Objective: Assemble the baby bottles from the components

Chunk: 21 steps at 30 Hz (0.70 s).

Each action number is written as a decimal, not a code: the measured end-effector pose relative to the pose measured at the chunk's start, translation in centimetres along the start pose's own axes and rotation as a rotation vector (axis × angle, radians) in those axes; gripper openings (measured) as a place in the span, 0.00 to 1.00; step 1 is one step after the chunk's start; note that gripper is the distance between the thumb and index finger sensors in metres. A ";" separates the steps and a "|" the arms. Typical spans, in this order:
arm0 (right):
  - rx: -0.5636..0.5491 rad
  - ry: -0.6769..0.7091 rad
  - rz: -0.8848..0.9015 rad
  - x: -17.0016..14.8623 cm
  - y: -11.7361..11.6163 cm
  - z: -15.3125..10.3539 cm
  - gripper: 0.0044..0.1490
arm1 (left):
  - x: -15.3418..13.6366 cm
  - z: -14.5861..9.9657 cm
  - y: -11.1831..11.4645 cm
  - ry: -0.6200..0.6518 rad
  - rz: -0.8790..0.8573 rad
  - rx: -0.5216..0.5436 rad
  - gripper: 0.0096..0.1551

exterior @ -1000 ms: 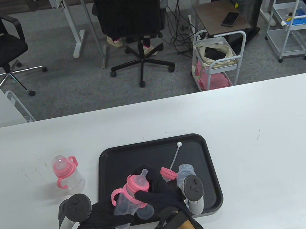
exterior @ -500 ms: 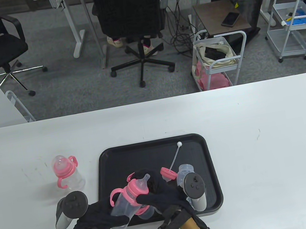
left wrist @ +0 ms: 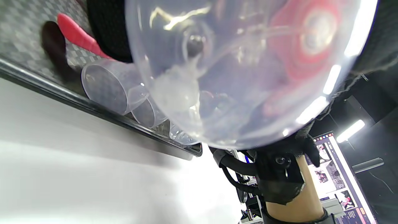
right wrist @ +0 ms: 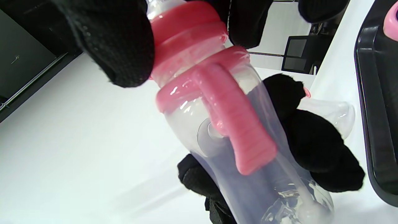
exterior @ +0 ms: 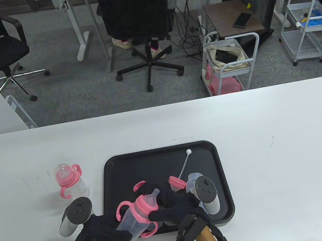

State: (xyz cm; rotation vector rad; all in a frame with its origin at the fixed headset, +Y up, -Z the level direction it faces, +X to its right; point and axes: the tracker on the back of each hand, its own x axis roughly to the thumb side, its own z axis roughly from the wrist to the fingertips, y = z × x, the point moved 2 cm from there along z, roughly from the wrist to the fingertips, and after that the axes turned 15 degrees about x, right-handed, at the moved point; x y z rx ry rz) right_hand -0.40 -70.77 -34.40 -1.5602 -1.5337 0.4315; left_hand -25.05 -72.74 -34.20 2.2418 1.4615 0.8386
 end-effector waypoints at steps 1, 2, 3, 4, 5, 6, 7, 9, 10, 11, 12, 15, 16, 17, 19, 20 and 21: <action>0.000 -0.002 -0.004 0.0 0.0 0.0 0.54 | -0.1 0.0 0.0 -0.002 0.002 -0.004 0.59; -0.001 -0.009 -0.024 0.0 0.1 0.0 0.54 | -0.2 0.0 0.0 -0.011 -0.012 -0.018 0.59; -0.005 -0.012 -0.044 0.1 0.1 0.0 0.54 | -0.3 0.0 0.1 -0.020 -0.024 -0.021 0.59; 0.007 -0.029 -0.072 0.2 0.1 0.0 0.54 | -0.4 0.0 0.0 -0.021 -0.026 -0.023 0.59; 0.007 -0.032 -0.070 0.2 0.1 0.0 0.54 | -0.5 0.0 0.0 -0.022 -0.025 -0.022 0.59; -0.004 -0.039 -0.061 0.1 0.0 0.0 0.54 | -0.5 0.0 0.0 -0.022 -0.027 -0.015 0.59; -0.032 -0.044 -0.069 0.1 0.1 -0.1 0.54 | -0.4 0.0 0.0 -0.020 -0.014 0.001 0.59; -0.066 -0.082 -0.089 0.0 0.2 -0.2 0.54 | -0.2 0.0 -0.1 -0.028 0.059 0.044 0.59; -0.094 -0.100 -0.119 0.0 0.2 -0.2 0.55 | -0.1 0.0 -0.2 -0.032 0.095 0.064 0.59; -0.106 -0.110 -0.155 0.0 0.1 -0.2 0.56 | 0.1 0.0 -0.2 -0.026 0.130 0.095 0.59; -0.125 -0.132 -0.163 -0.1 0.0 -0.2 0.57 | 0.2 0.0 -0.2 -0.028 0.169 0.129 0.59; -0.204 -0.177 -0.147 -0.1 -0.1 -0.2 0.59 | 0.8 -0.1 -0.1 -0.012 0.264 0.212 0.59; -0.230 -0.202 -0.159 -0.1 -0.1 -0.3 0.59 | 1.0 -0.1 -0.1 -0.012 0.293 0.239 0.59; -0.264 -0.231 -0.194 0.0 -0.1 -0.4 0.58 | 1.3 -0.1 -0.1 -0.009 0.343 0.268 0.59; -0.303 -0.277 -0.279 0.4 -0.1 -0.5 0.59 | 1.7 -0.3 -0.3 -0.020 0.429 0.317 0.59; -0.303 -0.276 -0.299 0.5 -0.1 -0.5 0.60 | 1.8 -0.4 -0.4 -0.019 0.437 0.324 0.59; -0.294 -0.270 -0.302 0.7 0.1 -0.6 0.61 | 1.7 -0.5 -0.6 -0.027 0.430 0.328 0.59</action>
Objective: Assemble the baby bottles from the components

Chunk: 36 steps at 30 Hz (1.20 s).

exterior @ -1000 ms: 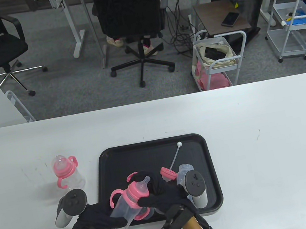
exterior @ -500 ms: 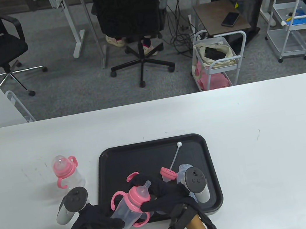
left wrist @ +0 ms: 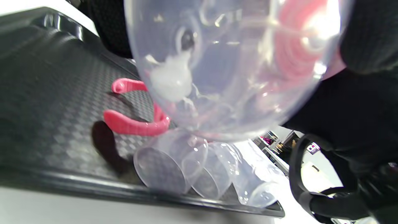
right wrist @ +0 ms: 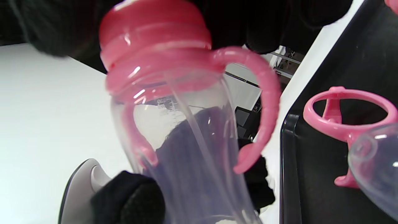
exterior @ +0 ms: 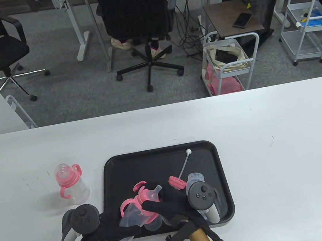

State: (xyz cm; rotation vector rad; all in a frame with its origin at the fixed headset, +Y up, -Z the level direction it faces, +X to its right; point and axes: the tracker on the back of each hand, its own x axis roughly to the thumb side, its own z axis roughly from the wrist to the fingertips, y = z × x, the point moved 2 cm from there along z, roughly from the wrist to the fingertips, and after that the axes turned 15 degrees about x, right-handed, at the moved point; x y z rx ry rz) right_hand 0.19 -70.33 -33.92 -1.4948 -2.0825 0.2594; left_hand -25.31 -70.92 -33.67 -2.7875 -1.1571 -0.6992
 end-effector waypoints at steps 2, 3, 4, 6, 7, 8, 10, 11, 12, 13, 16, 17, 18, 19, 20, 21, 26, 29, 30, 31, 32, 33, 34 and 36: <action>0.036 0.006 0.084 0.0 0.1 0.0 0.61 | -0.4 -0.1 -0.3 -0.010 -0.025 0.017 0.59; 0.036 0.008 0.126 -0.2 0.2 -0.1 0.61 | -0.7 -0.2 -0.4 -0.019 -0.048 0.020 0.59; 0.029 0.006 0.140 -0.3 0.3 -0.2 0.60 | -0.8 -0.2 -0.5 -0.029 -0.069 0.027 0.59; 0.041 0.008 0.147 -0.4 0.7 -0.3 0.58 | -1.2 -0.2 -0.7 -0.043 -0.113 0.044 0.59; 0.052 0.017 0.155 -0.4 0.9 -0.3 0.61 | -1.2 -0.2 -0.7 -0.042 -0.140 0.033 0.59; 0.064 0.045 0.171 -0.3 1.0 -0.3 0.63 | -1.3 -0.2 -0.6 -0.039 -0.173 0.019 0.59; 0.128 0.162 0.289 -0.2 1.0 -0.1 0.61 | -1.2 -0.2 -0.4 -0.035 -0.234 -0.009 0.59; 0.157 0.232 0.385 0.0 0.9 0.0 0.61 | -1.1 -0.1 -0.2 -0.027 -0.276 -0.040 0.59; 0.171 0.298 0.493 0.2 0.8 0.1 0.61 | -1.0 0.0 0.1 -0.019 -0.317 -0.080 0.59; 0.185 0.350 0.579 0.5 0.7 0.1 0.61 | -0.9 0.0 0.5 -0.007 -0.384 -0.135 0.59; 0.270 0.416 0.564 1.4 0.4 0.2 0.62 | -0.4 0.2 1.8 0.016 -0.532 -0.240 0.59; 0.281 0.410 0.537 1.5 0.4 0.3 0.62 | -0.2 0.3 2.2 0.026 -0.568 -0.277 0.59; 0.297 0.404 0.498 1.6 0.3 0.3 0.61 | 0.0 0.4 2.6 0.041 -0.607 -0.312 0.60; 0.320 0.397 0.481 1.7 0.2 0.3 0.61 | 0.1 0.4 2.8 0.047 -0.633 -0.333 0.60; 0.337 0.391 0.480 1.8 0.1 0.3 0.61 | 0.2 0.4 3.0 0.043 -0.661 -0.355 0.60; 0.345 0.387 0.478 1.8 0.0 0.3 0.61 | 0.1 0.4 3.3 0.040 -0.700 -0.386 0.60; 0.204 0.248 0.315 1.3 0.0 0.3 0.58 | -1.0 0.2 2.9 -0.002 -0.614 -0.343 0.61; 0.151 0.210 0.241 1.2 -0.1 0.3 0.58 | -0.8 0.2 2.3 -0.015 -0.460 -0.247 0.62; 0.131 0.212 0.206 1.2 -0.1 0.4 0.57 | -0.6 0.2 2.1 -0.005 -0.373 -0.215 0.62; 0.117 0.206 0.178 1.2 -0.1 0.3 0.56 | -0.4 0.1 1.8 -0.004 -0.303 -0.176 0.63; 0.109 0.210 0.144 1.3 0.0 0.4 0.56 | -0.2 0.1 1.6 0.009 -0.243 -0.125 0.63; 0.104 0.213 0.101 1.3 0.1 0.4 0.56 | 0.0 0.0 1.3 0.020 -0.181 -0.066 0.62; 0.113 0.217 0.076 1.3 0.1 0.5 0.56 | 0.2 0.0 1.2 0.028 -0.133 -0.026 0.62; 0.101 0.213 0.032 1.2 0.1 0.5 0.56 | 0.9 -0.2 0.7 0.038 0.009 0.075 0.62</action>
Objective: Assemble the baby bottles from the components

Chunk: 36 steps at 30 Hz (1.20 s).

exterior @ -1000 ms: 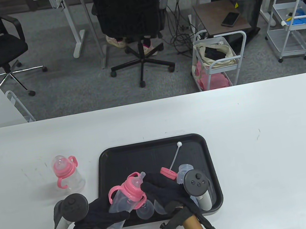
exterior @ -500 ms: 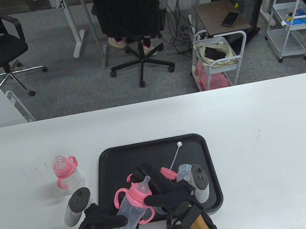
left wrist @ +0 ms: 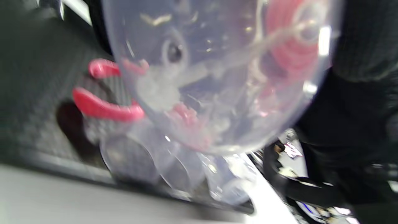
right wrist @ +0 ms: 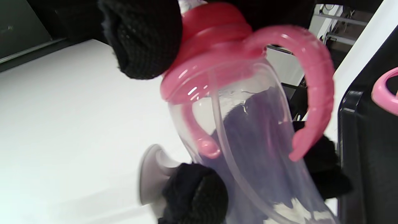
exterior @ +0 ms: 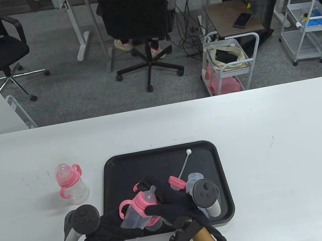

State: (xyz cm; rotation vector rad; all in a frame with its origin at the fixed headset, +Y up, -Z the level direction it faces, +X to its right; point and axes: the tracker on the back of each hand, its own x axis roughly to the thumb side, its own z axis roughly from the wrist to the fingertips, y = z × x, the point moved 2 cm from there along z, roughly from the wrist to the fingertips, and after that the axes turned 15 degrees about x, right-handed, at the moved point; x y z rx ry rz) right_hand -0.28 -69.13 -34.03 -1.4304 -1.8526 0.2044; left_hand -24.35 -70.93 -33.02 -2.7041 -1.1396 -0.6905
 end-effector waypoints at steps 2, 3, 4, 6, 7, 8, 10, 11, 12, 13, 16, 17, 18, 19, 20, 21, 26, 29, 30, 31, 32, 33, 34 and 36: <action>-0.004 0.000 -0.015 -0.1 -0.1 0.1 0.56 | 0.4 -0.1 -0.3 0.024 0.088 0.043 0.61; -0.004 0.000 -0.020 -0.1 -0.1 0.1 0.56 | 0.6 -0.2 -0.3 0.028 0.114 0.069 0.61; -0.010 -0.005 -0.044 0.0 -0.1 0.1 0.56 | 0.7 -0.2 -0.4 0.026 0.150 0.092 0.61; -0.045 -0.028 -0.087 0.0 -0.4 0.0 0.57 | 0.9 -0.2 -0.3 0.027 0.207 0.133 0.61; -0.072 -0.050 -0.102 -0.1 -0.5 -0.1 0.57 | 0.9 -0.1 -0.3 0.031 0.243 0.141 0.61; -0.078 -0.077 -0.112 -0.2 -0.6 -0.1 0.57 | 0.8 -0.1 -0.3 0.028 0.274 0.140 0.61; -0.033 -0.105 -0.106 -0.2 -0.7 -0.1 0.59 | 0.5 -0.3 -0.4 0.013 0.265 0.146 0.61; 0.003 -0.100 -0.099 -0.2 -0.6 -0.1 0.59 | 0.3 -0.4 -0.7 -0.001 0.268 0.172 0.61; 0.034 -0.093 -0.090 -0.1 -0.3 -0.2 0.60 | 0.1 -0.4 -1.0 -0.009 0.271 0.177 0.61; 0.041 -0.102 -0.073 -0.2 0.0 -0.4 0.60 | -0.2 -0.6 -1.5 -0.021 0.273 0.200 0.61; -0.049 -0.132 -0.073 -0.2 1.1 -1.1 0.47 | -0.9 -1.0 -2.5 -0.053 0.246 0.248 0.62; -0.068 -0.174 -0.158 -0.1 1.5 -1.3 0.42 | -1.1 -1.1 -2.9 -0.059 0.240 0.258 0.62; -0.057 -0.196 -0.247 0.0 1.7 -1.3 0.39 | -1.3 -1.2 -3.0 -0.063 0.242 0.267 0.62; -0.027 -0.250 -0.380 0.1 1.7 -1.3 0.37 | -1.5 -1.2 -3.2 -0.073 0.252 0.271 0.62; -0.003 -0.298 -0.457 0.0 1.5 -1.2 0.36 | -1.6 -1.2 -3.2 -0.075 0.265 0.267 0.61; 0.052 -0.357 -0.561 -0.2 1.2 -1.1 0.35 | -1.8 -1.3 -3.3 -0.073 0.285 0.263 0.62; 0.274 -0.556 -0.806 -1.8 -0.8 -0.4 0.38 | -1.7 -1.1 -3.0 -0.062 0.290 0.242 0.61; 0.349 -0.604 -0.877 -2.4 -1.9 0.0 0.43 | -1.6 -1.1 -2.9 -0.051 0.302 0.230 0.61; 0.355 -0.612 -0.895 -2.5 -2.1 0.1 0.43 | -1.6 -1.1 -2.9 -0.050 0.303 0.229 0.61; 0.374 -0.629 -0.922 -2.7 -2.5 0.2 0.44 | -1.6 -1.1 -2.9 -0.049 0.302 0.225 0.61; 0.389 -0.632 -0.936 -2.8 -2.7 0.3 0.45 | -1.6 -1.0 -2.9 -0.049 0.301 0.224 0.61; 0.405 -0.643 -0.958 -2.9 -3.1 0.4 0.46 | -1.6 -1.0 -2.8 -0.048 0.300 0.223 0.61; 0.417 -0.651 -0.970 -3.1 -3.3 0.5 0.46 | -1.6 -1.0 -2.8 -0.046 0.299 0.222 0.61; 0.441 -0.662 -0.984 -3.6 -3.7 0.6 0.46 | -1.6 -1.0 -2.7 -0.043 0.299 0.219 0.61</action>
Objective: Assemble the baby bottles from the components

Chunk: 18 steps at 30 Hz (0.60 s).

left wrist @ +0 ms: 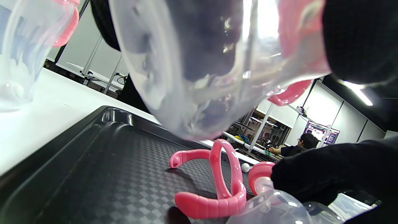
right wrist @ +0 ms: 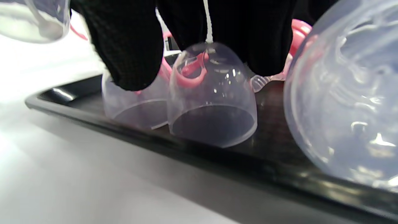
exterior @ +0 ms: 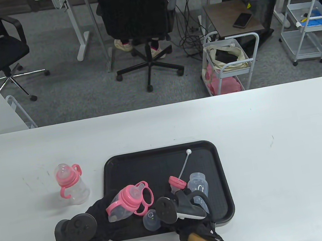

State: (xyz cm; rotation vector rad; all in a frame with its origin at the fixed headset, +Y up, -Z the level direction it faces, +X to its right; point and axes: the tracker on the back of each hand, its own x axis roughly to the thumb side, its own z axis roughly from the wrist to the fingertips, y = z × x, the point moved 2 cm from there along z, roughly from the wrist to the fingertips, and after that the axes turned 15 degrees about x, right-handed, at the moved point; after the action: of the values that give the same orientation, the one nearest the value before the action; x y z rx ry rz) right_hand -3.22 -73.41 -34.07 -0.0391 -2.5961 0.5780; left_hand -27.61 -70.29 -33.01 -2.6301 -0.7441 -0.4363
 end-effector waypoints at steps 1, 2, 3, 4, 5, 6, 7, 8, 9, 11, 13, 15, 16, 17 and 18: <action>0.012 -0.001 -0.003 0.1 -0.3 0.2 0.46 | 0.0 0.0 0.0 0.002 0.001 0.000 0.61; 0.020 -0.003 -0.005 0.2 -0.4 0.4 0.46 | 0.0 0.0 0.1 0.004 0.003 -0.001 0.61; 0.031 -0.006 -0.014 0.3 -0.7 0.6 0.46 | 0.0 0.0 0.1 0.006 0.004 -0.004 0.61; 0.039 -0.008 -0.025 0.3 -0.9 0.8 0.46 | 0.0 0.0 0.1 0.008 0.005 -0.005 0.61; 0.045 -0.013 -0.041 0.4 -1.0 1.0 0.45 | 0.1 0.0 0.1 0.009 0.006 -0.005 0.61; 0.048 -0.017 -0.046 0.4 -1.1 1.1 0.45 | 0.1 0.0 0.2 0.010 0.007 -0.006 0.61; 0.059 -0.019 -0.040 0.3 -1.3 1.2 0.45 | 0.1 0.0 0.2 0.010 0.005 -0.006 0.61; 0.061 -0.021 -0.026 0.3 -1.4 1.3 0.45 | 0.1 0.0 0.2 0.010 0.004 -0.005 0.61; 0.060 -0.021 -0.021 0.3 -1.4 1.3 0.45 | 0.1 0.0 0.2 0.010 0.004 -0.004 0.61; 0.061 -0.025 -0.027 0.3 -1.4 1.3 0.45 | 0.2 0.0 0.2 0.011 0.003 -0.004 0.61; 0.064 -0.031 -0.019 0.3 -1.4 1.3 0.45 | 0.2 0.0 0.2 0.013 0.001 -0.005 0.61; 0.062 -0.026 -0.027 0.3 -1.4 1.3 0.45 | 0.2 0.0 0.3 0.014 -0.001 -0.005 0.61; 0.056 -0.022 -0.041 0.4 -1.4 1.3 0.45 | 0.2 0.0 0.3 0.015 -0.001 -0.005 0.61; 0.040 -0.014 -0.063 0.4 -1.4 1.3 0.45 | 0.2 0.0 0.3 0.015 0.000 -0.007 0.61; 0.031 -0.012 -0.076 0.4 -1.2 1.2 0.45 | 0.2 0.0 0.2 0.016 0.004 -0.005 0.61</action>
State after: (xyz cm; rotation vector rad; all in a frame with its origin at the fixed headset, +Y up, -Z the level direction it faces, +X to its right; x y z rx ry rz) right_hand -4.01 -74.98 -34.38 0.0732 -2.5870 0.5925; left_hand -27.31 -70.38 -32.99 -2.6286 -0.7333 -0.4585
